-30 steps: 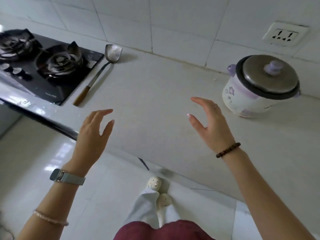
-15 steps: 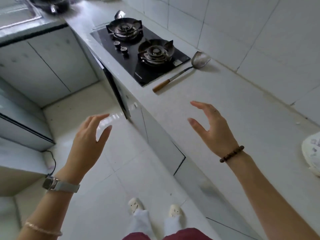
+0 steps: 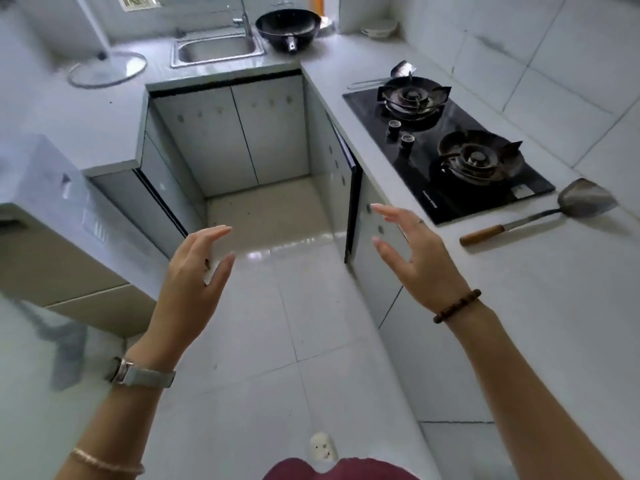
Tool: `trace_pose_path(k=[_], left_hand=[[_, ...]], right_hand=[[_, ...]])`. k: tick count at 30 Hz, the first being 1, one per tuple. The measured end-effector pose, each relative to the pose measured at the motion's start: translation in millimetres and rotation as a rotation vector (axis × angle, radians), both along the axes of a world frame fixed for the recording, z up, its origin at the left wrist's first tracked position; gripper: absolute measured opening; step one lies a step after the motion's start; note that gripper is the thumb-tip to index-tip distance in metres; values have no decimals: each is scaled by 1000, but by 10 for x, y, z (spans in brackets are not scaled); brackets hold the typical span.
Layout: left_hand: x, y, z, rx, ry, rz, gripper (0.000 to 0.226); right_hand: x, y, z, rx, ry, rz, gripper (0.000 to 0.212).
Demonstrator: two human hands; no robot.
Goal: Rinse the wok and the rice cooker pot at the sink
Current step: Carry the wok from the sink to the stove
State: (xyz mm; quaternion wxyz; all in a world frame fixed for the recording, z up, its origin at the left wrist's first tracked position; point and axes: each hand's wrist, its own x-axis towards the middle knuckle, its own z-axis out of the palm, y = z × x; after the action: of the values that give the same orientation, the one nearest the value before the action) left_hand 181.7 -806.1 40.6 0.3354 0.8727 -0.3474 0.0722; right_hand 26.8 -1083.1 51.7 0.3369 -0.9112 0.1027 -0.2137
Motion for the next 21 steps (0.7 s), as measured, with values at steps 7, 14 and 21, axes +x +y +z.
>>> trace_pose_path(k=[7,14,21], left_hand=[[738,166,-29,-78,24,39,36],[1472,-70,-229,-73,65,99,34],[2514,-596,-231,-73,73,165,34]], right_hand=[[953,113,56,44,-19,39,40],[1879,-132,-39,48,-9,95,40],[3093,-651,-15,55,-44,154,37]])
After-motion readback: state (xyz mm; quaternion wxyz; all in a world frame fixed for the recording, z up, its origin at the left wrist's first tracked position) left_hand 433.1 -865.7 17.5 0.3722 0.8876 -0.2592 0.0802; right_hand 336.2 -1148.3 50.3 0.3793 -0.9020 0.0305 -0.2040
